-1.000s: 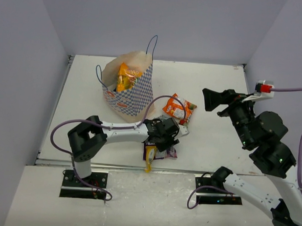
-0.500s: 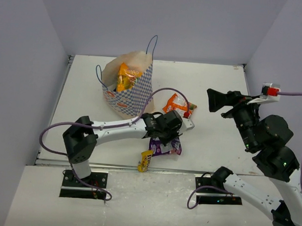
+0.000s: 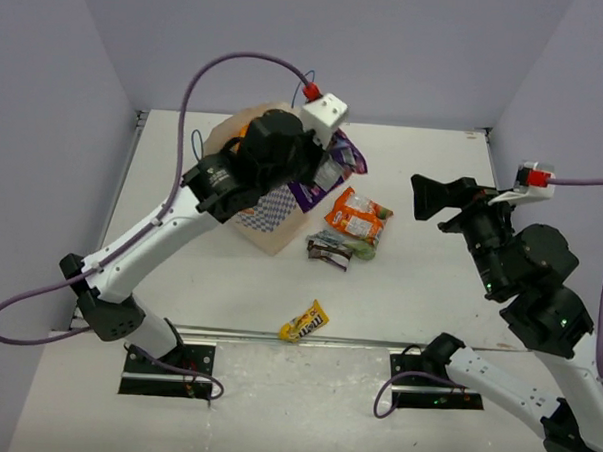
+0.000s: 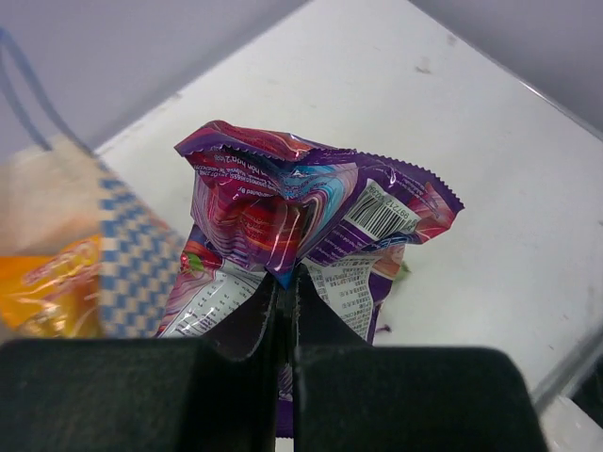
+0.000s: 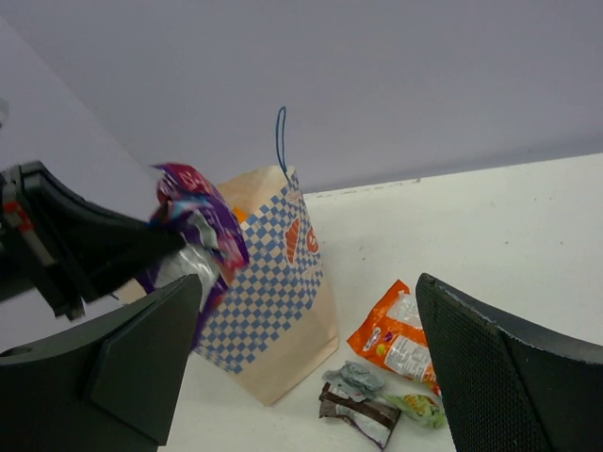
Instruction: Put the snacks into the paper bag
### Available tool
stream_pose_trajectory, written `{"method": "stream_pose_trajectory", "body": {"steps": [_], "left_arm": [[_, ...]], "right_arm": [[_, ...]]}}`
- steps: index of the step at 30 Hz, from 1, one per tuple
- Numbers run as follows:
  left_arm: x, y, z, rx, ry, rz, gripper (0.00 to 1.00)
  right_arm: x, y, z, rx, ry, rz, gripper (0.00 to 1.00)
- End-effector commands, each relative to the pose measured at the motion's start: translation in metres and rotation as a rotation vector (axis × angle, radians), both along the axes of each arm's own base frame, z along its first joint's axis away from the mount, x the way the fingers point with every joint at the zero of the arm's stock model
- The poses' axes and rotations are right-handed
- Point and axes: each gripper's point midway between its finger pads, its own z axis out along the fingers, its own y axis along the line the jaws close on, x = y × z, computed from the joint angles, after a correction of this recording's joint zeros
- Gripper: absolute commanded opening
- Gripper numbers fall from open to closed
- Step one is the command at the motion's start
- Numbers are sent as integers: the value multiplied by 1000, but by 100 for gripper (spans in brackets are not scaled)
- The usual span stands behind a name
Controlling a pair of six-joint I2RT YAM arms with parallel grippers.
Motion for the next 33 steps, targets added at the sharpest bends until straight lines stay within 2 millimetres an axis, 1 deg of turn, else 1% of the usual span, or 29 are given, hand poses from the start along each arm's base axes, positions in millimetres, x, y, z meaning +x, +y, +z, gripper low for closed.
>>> {"method": "stream_pose_trajectory", "body": {"steps": [1,2,3,4,5,6,7,8,9,12,13,14,17,18,19,20,21,22,23,24,25,26,27,28,29,30,31,32,33], "left_arm": [[42,62,28,-13,-59,206,0],[50,71,31,-28,-60,235,0],[65,89,33,-42,-55,289,0],[73,97,42,-74,-57,322,0],[83,103,39,-78,-47,350,0],[97,122,42,-105,-42,424,0],[105,130,51,-134,-52,456,0],[114,136,50,-143,-50,485,0],[124,147,57,-177,-66,527,0],[141,158,69,-222,-109,574,0],[147,156,67,-223,-108,577,0],[150,155,72,-235,-118,578,0],[158,151,66,-230,-105,575,0],[158,151,65,-229,-101,581,10],[159,153,62,-229,-97,596,35],[158,157,64,-237,-98,616,83],[158,162,62,-242,-99,646,97],[152,165,71,-261,-117,646,100],[149,166,75,-274,-128,640,100],[147,165,83,-302,-144,628,100],[140,168,90,-324,-156,626,100],[136,169,95,-342,-164,624,100],[132,171,101,-367,-170,627,100],[124,176,109,-388,-181,629,100],[119,179,114,-406,-187,633,100],[114,181,116,-426,-186,635,100],[103,185,119,-440,-189,628,100],[97,185,123,-466,-196,612,100],[92,187,122,-474,-196,607,100]], "right_arm": [[2,0,7,7,-3,-5,99],[2,2,6,6,-1,1,99],[3,4,5,4,3,6,99],[3,5,4,7,5,9,99],[3,7,3,5,9,17,99],[4,7,3,7,10,19,99],[3,9,3,11,11,25,99],[4,10,3,12,13,30,99],[4,13,4,8,13,40,99],[6,18,3,0,19,55,99],[6,19,3,-1,20,62,99],[6,20,2,-2,21,65,99],[8,26,0,-7,31,85,99],[8,28,0,-7,32,92,99],[8,32,-1,-10,35,109,99],[8,35,-1,-11,35,123,99],[8,38,-1,-14,34,137,99],[8,41,-4,-22,40,150,99],[6,47,-6,-29,44,185,99],[6,53,-15,-45,63,208,99],[6,57,-22,-52,84,225,99],[5,65,-39,-77,133,264,99],[3,70,-47,-83,158,287,99],[2,74,-56,-91,183,305,99],[0,80,-73,-108,221,336,99],[-1,82,-81,-114,238,351,99],[-2,85,-88,-121,242,369,99],[-7,90,-107,-137,269,408,99],[-10,93,-117,-161,276,437,99]]}}
